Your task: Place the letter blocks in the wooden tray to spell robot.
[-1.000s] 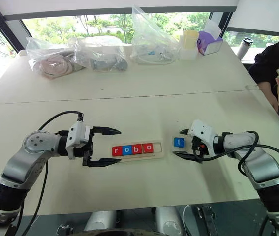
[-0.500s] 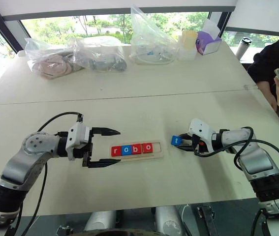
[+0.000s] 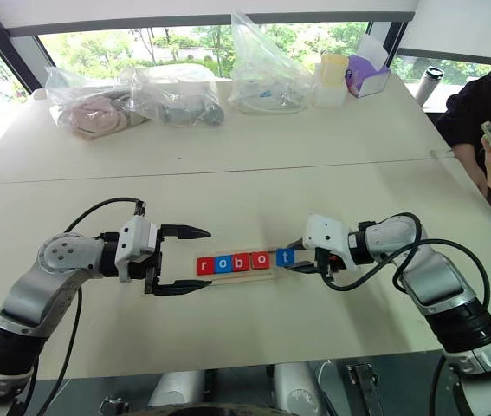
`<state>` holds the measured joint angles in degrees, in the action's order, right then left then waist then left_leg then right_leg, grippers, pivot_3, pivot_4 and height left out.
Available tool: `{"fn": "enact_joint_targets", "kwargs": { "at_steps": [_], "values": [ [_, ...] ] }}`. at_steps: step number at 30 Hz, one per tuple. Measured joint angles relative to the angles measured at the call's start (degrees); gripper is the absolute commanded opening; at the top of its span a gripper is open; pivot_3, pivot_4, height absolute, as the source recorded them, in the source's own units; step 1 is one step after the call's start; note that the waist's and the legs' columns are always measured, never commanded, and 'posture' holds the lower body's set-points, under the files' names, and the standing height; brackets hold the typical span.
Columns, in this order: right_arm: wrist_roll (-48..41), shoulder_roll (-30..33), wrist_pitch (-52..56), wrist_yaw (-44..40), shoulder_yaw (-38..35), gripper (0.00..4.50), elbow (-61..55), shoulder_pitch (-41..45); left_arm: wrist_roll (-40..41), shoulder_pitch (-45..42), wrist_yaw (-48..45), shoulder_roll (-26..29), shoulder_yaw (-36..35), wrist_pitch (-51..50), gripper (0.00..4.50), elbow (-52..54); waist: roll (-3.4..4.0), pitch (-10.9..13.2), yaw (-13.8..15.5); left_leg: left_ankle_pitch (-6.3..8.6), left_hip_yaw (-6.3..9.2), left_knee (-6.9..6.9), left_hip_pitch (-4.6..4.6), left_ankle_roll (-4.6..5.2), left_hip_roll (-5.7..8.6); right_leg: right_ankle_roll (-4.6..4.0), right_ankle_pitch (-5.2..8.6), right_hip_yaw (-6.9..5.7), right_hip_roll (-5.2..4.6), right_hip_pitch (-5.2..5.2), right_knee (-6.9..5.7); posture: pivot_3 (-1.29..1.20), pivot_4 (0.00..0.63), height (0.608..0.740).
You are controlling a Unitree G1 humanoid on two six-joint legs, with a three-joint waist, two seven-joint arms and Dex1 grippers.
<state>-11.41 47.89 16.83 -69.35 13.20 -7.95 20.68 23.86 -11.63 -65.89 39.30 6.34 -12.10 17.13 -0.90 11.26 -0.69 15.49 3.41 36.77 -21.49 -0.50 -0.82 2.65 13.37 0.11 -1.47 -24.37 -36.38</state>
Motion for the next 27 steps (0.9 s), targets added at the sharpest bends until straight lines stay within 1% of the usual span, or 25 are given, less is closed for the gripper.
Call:
{"fn": "enact_joint_targets", "kwargs": {
  "at_steps": [9, 14, 27],
  "values": [
    [3.67, -0.87, -2.49, -1.64, 2.85, 1.11, 4.08, 2.84, 0.01, 0.78, 0.64, 0.14, -0.23, -0.12, 4.50, 1.09, 0.00, 0.00, 0.06, 0.00, 0.00, 0.10, -0.02, 0.00, 0.00, 0.00, -0.01, 0.00, -0.01, 0.02, -0.04, 0.00, 0.150, 0.740],
    [4.62, -2.48, -3.19, -2.03, 4.25, 1.11, 5.04, 4.20, 0.02, 0.81, 1.04, 0.15, -0.34, -0.25, 4.50, 1.29, 0.00, 0.00, 0.05, 0.00, 0.01, 0.11, -0.01, 0.00, 0.00, 0.01, -0.01, 0.00, 0.00, 0.02, -0.07, 0.00, 0.150, 0.740],
    [5.72, -4.03, -3.55, -2.73, 4.54, 1.11, 5.95, 5.15, 0.11, 1.23, 2.26, 0.17, -0.39, -1.20, 4.50, 2.23, 0.00, 0.00, 0.06, 0.00, 0.01, 0.20, 0.01, 0.00, 0.00, 0.01, -0.01, 0.00, -0.01, 0.03, -0.19, 0.00, 0.150, 0.740]
  ]
}}
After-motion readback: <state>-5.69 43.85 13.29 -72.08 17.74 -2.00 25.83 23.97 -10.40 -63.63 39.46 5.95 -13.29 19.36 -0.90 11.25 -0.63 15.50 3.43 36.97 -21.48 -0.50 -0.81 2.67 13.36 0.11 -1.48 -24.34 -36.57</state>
